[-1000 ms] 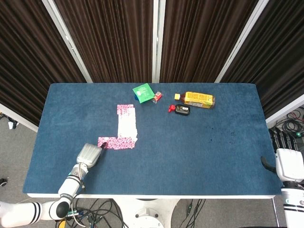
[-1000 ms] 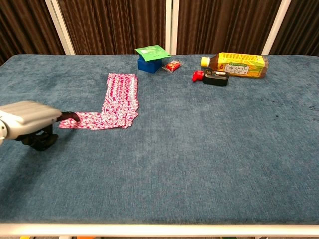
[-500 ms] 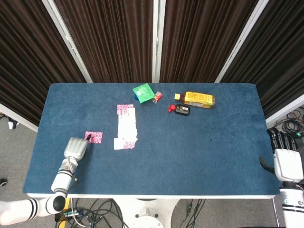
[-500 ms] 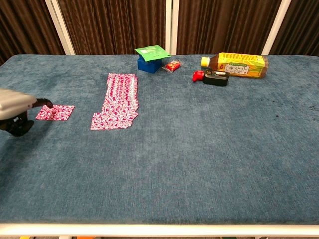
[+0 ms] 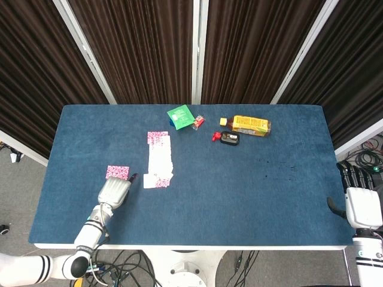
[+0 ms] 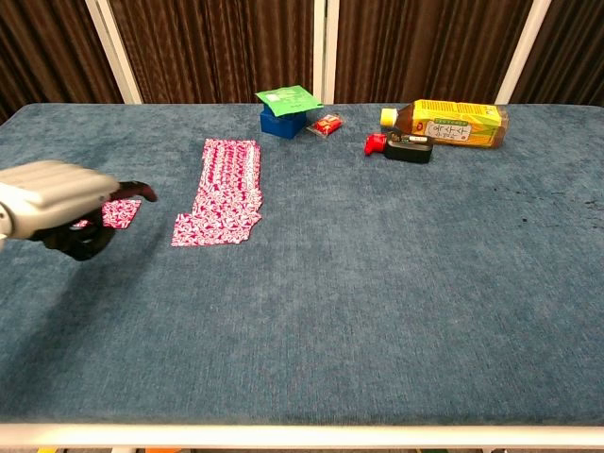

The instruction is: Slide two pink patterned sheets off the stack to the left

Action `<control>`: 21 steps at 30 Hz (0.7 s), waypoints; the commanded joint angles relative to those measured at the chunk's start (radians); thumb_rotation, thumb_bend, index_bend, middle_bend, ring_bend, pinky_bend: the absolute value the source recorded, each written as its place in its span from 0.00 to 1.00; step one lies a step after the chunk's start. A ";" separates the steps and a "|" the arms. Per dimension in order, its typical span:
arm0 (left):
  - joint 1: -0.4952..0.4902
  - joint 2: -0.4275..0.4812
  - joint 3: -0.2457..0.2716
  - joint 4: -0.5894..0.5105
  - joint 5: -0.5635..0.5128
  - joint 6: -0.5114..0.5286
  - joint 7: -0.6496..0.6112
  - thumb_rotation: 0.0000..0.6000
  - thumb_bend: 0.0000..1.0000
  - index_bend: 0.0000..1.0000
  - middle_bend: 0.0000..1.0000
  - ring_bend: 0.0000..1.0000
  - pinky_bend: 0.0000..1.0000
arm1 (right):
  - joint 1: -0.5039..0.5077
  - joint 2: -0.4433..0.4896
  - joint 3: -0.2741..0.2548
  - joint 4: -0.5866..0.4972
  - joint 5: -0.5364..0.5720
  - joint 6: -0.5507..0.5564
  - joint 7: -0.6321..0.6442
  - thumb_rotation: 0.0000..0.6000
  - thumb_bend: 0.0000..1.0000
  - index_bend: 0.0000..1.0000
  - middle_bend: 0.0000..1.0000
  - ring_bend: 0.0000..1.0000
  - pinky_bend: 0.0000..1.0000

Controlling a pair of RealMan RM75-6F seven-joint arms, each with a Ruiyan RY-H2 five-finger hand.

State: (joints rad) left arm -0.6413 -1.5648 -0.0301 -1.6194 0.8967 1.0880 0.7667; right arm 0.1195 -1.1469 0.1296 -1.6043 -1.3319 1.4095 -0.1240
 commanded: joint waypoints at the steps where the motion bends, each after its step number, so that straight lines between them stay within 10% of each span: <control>1: -0.016 -0.038 -0.006 0.026 0.006 -0.010 0.002 1.00 0.63 0.11 0.87 0.92 0.96 | -0.002 0.002 0.001 0.001 0.001 0.003 0.004 1.00 0.21 0.00 0.00 0.00 0.00; 21: -0.087 -0.135 -0.008 0.120 -0.101 -0.084 0.075 1.00 0.64 0.10 0.86 0.93 0.96 | -0.008 0.015 0.006 0.003 0.000 0.011 0.033 1.00 0.21 0.00 0.00 0.00 0.00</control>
State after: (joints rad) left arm -0.7243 -1.7001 -0.0427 -1.5052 0.8110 1.0125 0.8334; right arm 0.1113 -1.1317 0.1355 -1.6012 -1.3316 1.4205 -0.0909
